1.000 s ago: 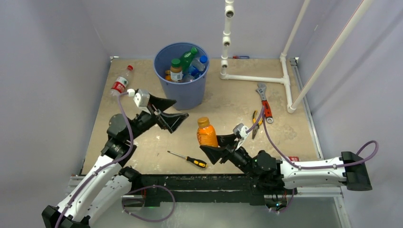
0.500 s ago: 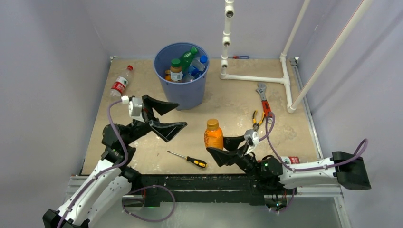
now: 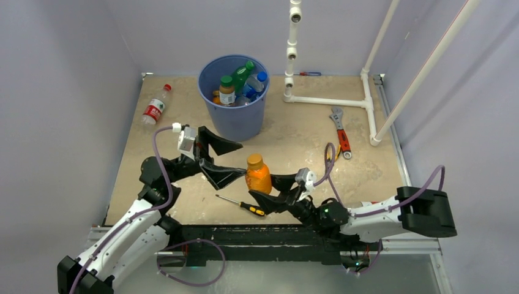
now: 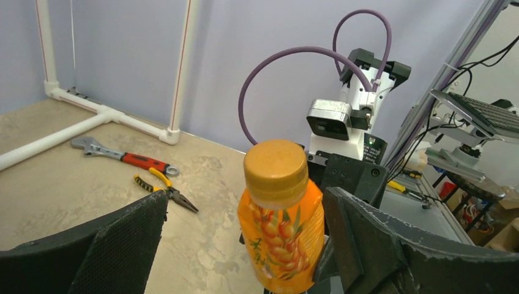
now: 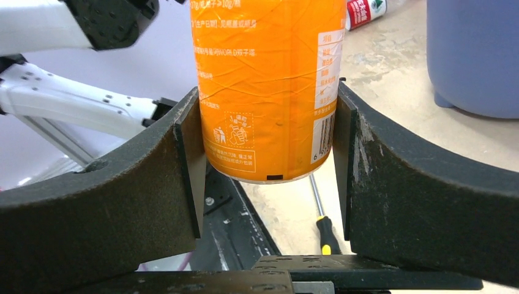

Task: Put the plastic bottles in the bin
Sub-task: Place the plastic bottle in the trash bin.

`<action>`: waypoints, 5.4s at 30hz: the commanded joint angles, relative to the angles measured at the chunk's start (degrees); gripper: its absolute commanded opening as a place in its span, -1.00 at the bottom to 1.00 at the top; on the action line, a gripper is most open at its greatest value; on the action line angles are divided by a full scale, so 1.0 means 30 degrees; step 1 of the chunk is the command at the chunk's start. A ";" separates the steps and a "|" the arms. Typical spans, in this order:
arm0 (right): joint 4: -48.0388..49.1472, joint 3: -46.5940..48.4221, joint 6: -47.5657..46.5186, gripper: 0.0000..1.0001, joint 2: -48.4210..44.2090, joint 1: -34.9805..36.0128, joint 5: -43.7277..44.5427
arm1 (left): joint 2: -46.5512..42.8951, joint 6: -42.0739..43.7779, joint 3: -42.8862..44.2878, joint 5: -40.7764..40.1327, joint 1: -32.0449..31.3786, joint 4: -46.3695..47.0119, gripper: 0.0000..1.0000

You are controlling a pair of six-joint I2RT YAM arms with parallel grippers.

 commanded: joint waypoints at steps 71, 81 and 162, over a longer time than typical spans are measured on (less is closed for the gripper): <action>1.0604 0.1918 -0.6452 -1.00 0.4812 0.0944 0.1505 | 0.0537 0.1662 0.1338 0.0761 -0.1262 -0.2642 0.63; 1.0634 0.2012 -0.6197 -1.00 0.3933 0.0936 0.0864 | 0.0535 0.1957 0.1424 0.0360 -0.1306 -0.3163 0.78; -3.1443 0.5556 1.1184 0.93 -1.3339 0.0907 0.9428 | 1.9029 1.3589 1.8787 -2.0415 0.1380 -0.9576 -1.00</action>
